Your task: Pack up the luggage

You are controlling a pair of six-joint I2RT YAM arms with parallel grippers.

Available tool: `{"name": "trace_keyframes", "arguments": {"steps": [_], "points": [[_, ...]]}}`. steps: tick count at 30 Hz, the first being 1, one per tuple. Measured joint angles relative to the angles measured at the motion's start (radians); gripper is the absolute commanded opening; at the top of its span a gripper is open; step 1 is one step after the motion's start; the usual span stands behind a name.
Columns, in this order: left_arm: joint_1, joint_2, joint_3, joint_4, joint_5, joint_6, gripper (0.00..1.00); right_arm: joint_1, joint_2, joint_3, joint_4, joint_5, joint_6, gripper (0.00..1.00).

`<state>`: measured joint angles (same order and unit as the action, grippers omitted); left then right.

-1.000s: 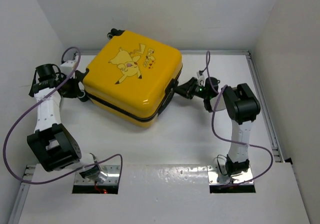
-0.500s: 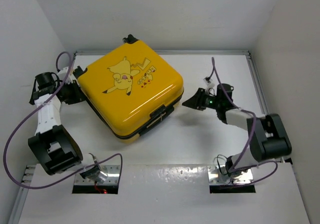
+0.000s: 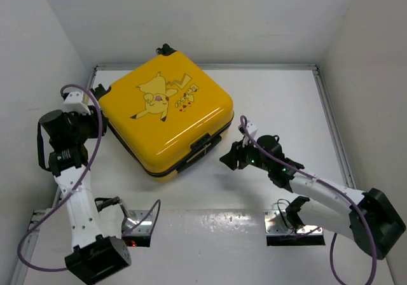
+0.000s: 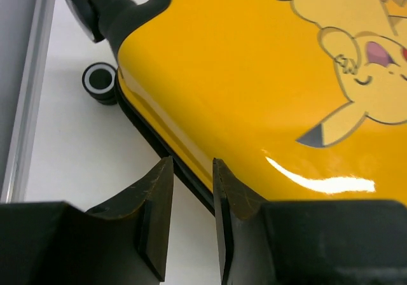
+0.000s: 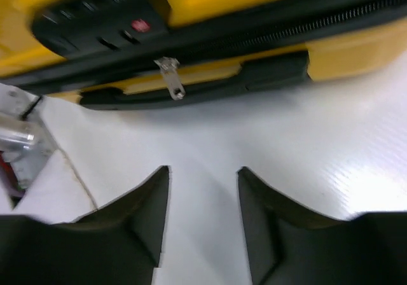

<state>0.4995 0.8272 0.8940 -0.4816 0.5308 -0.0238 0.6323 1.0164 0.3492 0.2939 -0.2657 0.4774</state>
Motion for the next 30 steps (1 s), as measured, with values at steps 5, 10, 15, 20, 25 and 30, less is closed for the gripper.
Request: {"name": "trace_keyframes", "arguments": {"steps": [5,10,15,20,25,30], "points": [[-0.035,-0.094,-0.011,-0.013,-0.023,0.027,0.35,0.111,0.06,-0.012,0.017,0.172,0.03,0.49],[-0.063,-0.124,-0.011,-0.055,-0.079,0.072,0.35,0.22,0.169,0.024,0.061,0.29,0.021,0.52],[-0.068,-0.109,-0.011,-0.079,-0.143,0.086,0.35,0.293,0.25,0.101,0.097,0.373,0.018,0.52],[-0.068,-0.079,-0.018,-0.089,-0.166,0.091,0.35,0.301,0.316,0.179,0.118,0.437,0.02,0.53],[-0.068,-0.077,-0.035,-0.102,-0.182,0.095,0.35,0.287,0.367,0.22,0.124,0.471,0.02,0.41],[-0.068,-0.076,-0.035,-0.109,-0.173,0.119,0.35,0.277,0.41,0.24,0.134,0.426,0.007,0.07]]}}
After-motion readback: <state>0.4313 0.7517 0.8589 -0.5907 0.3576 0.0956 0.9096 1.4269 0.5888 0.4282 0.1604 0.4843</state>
